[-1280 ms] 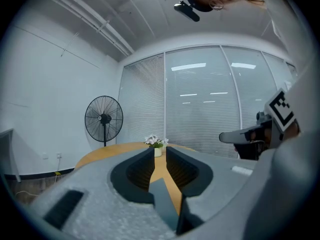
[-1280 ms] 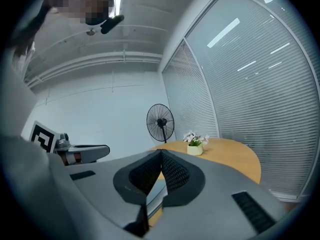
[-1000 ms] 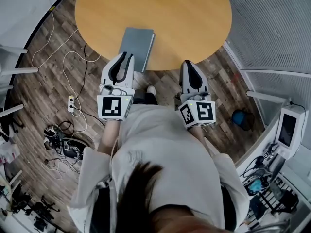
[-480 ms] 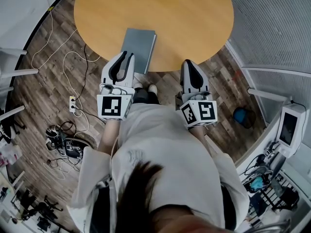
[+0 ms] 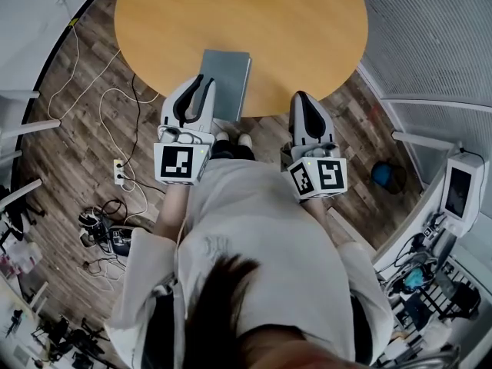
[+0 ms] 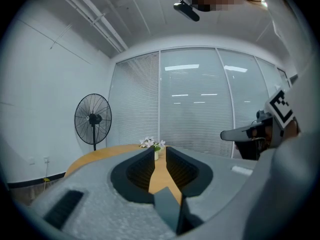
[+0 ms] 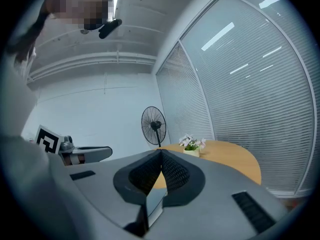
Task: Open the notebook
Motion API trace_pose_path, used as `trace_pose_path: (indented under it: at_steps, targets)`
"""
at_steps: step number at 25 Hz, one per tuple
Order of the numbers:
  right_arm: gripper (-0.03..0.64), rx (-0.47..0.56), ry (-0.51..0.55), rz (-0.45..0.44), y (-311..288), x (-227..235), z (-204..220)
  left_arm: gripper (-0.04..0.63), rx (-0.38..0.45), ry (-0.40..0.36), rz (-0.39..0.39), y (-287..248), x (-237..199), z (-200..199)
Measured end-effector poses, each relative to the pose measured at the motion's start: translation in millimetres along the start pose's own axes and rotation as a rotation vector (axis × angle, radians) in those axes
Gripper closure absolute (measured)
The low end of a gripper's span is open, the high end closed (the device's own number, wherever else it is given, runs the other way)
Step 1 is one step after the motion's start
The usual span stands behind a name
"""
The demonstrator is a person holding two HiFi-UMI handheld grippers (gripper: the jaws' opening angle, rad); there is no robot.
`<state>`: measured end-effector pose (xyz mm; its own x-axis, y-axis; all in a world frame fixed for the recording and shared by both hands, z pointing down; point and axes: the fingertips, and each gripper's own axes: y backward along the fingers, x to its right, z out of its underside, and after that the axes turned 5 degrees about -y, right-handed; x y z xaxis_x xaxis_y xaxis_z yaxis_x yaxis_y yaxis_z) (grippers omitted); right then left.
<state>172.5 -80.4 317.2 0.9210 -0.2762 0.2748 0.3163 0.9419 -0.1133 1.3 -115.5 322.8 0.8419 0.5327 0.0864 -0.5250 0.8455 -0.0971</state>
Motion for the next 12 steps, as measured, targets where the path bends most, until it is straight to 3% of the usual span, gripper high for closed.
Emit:
trace_pose_path:
  at_steps: [12]
  targets:
    - [0.615,0.022,0.0,0.062,-3.5,-9.2,-2.6,0.512,-0.015,-0.009,0.059,1.8,-8.9,6.5]
